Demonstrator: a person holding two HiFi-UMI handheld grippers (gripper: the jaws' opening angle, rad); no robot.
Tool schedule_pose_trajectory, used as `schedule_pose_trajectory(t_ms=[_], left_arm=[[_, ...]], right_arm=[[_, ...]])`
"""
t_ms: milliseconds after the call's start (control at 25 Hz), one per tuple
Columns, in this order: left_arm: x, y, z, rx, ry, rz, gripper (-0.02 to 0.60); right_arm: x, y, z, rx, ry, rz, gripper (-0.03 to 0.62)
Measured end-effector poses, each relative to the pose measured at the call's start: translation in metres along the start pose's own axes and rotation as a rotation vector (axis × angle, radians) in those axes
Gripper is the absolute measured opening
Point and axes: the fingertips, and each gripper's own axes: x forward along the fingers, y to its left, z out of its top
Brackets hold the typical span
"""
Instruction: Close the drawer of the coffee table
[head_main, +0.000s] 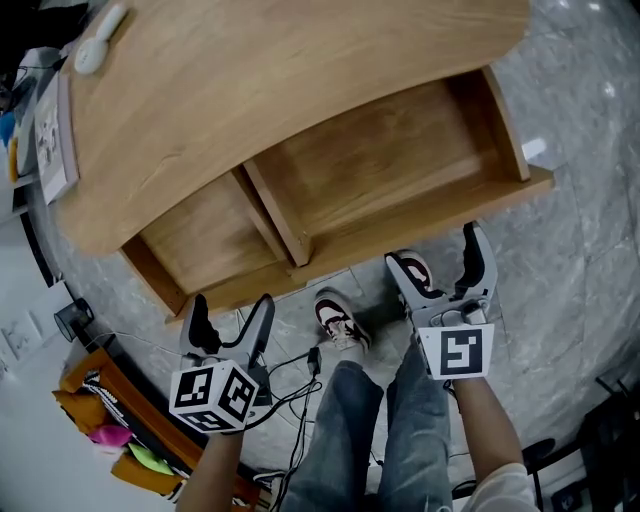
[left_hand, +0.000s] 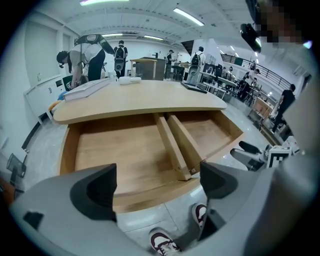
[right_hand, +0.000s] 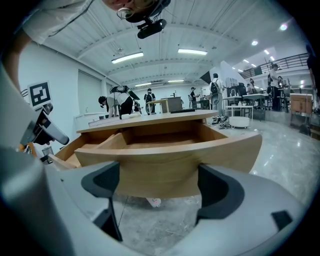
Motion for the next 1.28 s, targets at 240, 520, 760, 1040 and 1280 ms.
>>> schedule_pose_trajectory(t_ms=[240,520,760,1040,1280], left_arm=[[0.001,0.001,0.003,-0.014,-0.003,0.005,0.522],[0.001,0.001,0.003,-0.033,-0.004,0.002,0.522],[0.005,0.005,0.008,-0.051,-0.009,-0.001,0.522],[0.007,0.008,0.015,-0.077,-0.02,-0.004,0.522],[0.009,0.012,0.025,-0.111,-0.033,0.004,0.522]], right_arm=[[0.005,0.0,0.006,0.015,-0.001,-0.012,0.494],[0.005,-0.002,0.008,-0.066,0.013,-0.001,0.491],[0.013,-0.002,0.014,-0.065,0.009,-0.002,0.489],[0.023,-0.002,0.018,-0.057,0.023,-0.009,0.491],[0.037,-0.003,0.023,-0.058,0.046,-0.011,0.491]])
